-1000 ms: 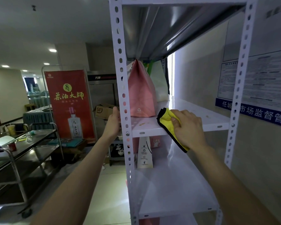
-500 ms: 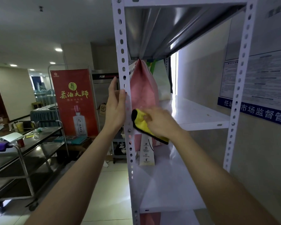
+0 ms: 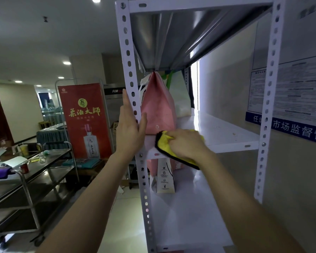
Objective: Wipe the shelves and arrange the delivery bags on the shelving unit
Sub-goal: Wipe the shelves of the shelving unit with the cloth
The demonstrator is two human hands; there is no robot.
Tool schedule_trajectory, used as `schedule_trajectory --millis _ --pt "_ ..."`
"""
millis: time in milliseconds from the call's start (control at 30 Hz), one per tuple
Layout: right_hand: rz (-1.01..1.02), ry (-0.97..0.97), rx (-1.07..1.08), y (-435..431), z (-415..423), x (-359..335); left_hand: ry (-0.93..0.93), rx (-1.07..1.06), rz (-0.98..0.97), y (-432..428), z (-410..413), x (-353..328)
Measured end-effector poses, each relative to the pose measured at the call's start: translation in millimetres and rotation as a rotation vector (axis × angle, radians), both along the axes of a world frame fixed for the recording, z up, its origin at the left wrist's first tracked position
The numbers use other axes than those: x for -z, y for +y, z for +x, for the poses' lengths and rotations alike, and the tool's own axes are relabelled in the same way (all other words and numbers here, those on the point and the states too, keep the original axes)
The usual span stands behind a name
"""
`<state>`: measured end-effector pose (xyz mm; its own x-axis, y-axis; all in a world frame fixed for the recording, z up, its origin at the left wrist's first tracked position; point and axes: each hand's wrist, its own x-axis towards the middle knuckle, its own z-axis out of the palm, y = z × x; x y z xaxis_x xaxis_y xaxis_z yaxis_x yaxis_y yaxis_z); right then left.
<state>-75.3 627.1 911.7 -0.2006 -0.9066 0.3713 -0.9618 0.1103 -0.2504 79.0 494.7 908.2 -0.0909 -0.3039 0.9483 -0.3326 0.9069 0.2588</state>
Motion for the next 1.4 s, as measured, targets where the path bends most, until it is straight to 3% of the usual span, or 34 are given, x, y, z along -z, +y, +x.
schedule_trajectory --millis 100,200,333,433,600,700,833,967,1133,1233,1400 --pt "0.025 0.061 -0.103 -23 27 5 0.016 -0.037 -0.019 -1 -1 0" --pt "0.058 -0.005 -0.11 -14 5 6 0.018 -0.044 -0.02 -3 -3 1" --pt "0.088 -0.115 0.081 19 -46 -1 -0.006 -0.054 -0.021 -4 -2 3" --pt "0.04 -0.063 0.197 14 -32 -1 -0.002 -0.07 -0.017 -4 -2 4" --pt "0.027 0.105 -0.032 -22 35 9 0.023 -0.096 -0.018 -6 -2 5" --pt "0.065 -0.014 -0.067 -6 19 3 0.013 -0.104 -0.021 -4 -2 4" --pt "0.054 -0.089 0.111 28 -31 -7 -0.018 -0.127 -0.017 -1 1 3" --pt "0.029 0.005 0.219 17 -28 -1 -0.028 -0.166 -0.029 3 4 0" --pt "-0.03 0.104 0.001 -20 35 14 -0.014 -0.171 -0.047 1 3 1" --pt "-0.011 0.002 -0.038 -11 21 12 -0.039 -0.185 -0.094 -2 1 1" --pt "0.006 -0.107 0.17 45 -63 6 -0.019 -0.495 -0.211 3 -3 4"
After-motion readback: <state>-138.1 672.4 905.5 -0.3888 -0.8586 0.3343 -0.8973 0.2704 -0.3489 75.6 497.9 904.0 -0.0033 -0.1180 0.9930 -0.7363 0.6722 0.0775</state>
